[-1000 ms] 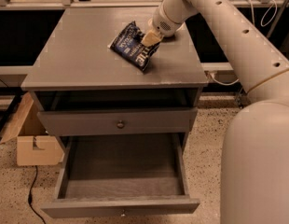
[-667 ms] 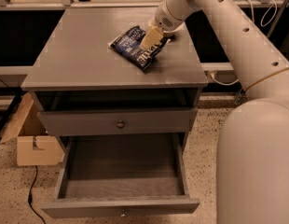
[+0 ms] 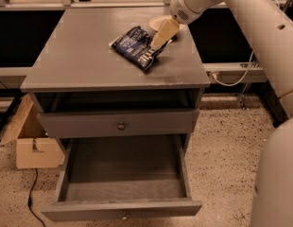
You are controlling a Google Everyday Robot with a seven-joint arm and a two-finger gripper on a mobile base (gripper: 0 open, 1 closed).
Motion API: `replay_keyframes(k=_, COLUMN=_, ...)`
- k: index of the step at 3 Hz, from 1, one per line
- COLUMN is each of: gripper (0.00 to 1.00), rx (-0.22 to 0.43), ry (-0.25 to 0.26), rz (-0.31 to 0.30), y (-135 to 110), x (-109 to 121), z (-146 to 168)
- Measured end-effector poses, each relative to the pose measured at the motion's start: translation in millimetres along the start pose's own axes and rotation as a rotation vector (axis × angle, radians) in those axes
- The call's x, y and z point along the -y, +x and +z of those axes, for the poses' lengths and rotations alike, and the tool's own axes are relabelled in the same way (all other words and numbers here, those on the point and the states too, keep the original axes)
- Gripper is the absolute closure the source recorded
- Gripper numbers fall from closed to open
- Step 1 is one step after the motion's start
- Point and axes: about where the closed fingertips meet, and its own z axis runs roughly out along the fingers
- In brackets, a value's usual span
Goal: Pick blue chip bag from middle drawer and place on counter
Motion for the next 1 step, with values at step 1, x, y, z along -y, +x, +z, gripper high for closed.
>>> replay_keyframes(k=1, gripper=0.00, rx=0.033, ry=0.111, rz=0.011, y=6.1, x=-7.3, z=-58.6)
